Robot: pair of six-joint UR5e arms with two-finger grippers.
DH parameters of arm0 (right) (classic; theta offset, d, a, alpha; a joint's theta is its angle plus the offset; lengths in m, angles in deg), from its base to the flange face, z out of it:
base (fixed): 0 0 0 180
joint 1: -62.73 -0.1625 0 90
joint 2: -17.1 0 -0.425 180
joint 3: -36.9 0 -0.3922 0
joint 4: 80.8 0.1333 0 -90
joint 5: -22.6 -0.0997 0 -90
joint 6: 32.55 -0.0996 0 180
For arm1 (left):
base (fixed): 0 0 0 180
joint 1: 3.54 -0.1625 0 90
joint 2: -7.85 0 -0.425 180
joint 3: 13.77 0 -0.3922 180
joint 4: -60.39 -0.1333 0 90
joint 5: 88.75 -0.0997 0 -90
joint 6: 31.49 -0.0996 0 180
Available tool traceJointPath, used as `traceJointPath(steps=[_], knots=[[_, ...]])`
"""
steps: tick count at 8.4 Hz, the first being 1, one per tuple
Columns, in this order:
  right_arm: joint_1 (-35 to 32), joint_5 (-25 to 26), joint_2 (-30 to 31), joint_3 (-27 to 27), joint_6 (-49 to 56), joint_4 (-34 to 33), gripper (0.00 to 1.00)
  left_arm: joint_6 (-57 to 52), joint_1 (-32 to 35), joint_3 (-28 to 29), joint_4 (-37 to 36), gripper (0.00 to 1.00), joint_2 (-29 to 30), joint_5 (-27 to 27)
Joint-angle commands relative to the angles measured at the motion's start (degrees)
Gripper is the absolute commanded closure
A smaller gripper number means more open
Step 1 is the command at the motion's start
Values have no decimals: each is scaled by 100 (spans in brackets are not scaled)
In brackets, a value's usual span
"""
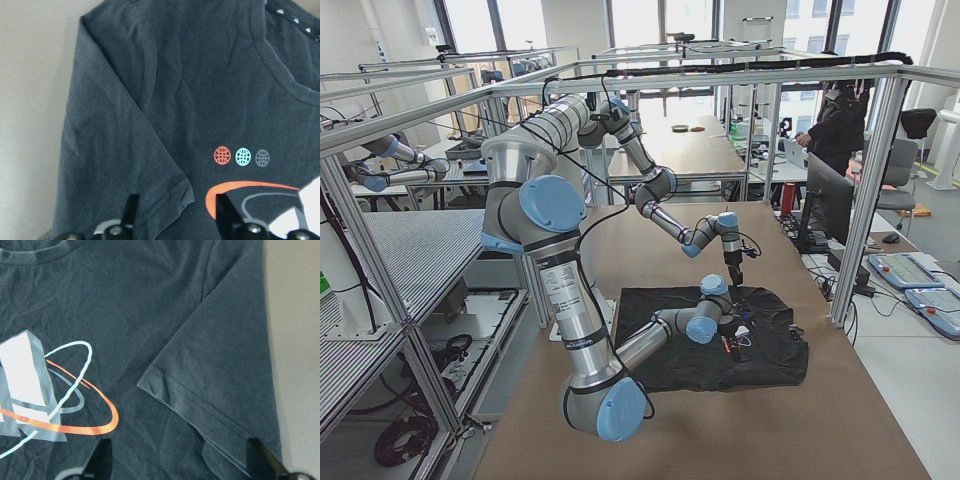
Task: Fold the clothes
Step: 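Fold both sleeves inward onto the shirt body with both grippers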
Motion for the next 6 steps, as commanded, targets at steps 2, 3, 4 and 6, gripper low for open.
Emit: traceJointPath(steps=[2,3,4,6], knots=[[18,-8,13,39,-182,0,5,396,-265,-912,-10,0,-766,-138],[26,-8,108,161,-182,-9,5,589,-406,-1256,-10,0,-1056,-226],[26,-8,179,267,-182,-17,5,609,-556,-1573,-10,0,-1294,-288],[35,-8,197,286,-182,-26,5,618,-601,-1787,-36,0,-1480,-323]])
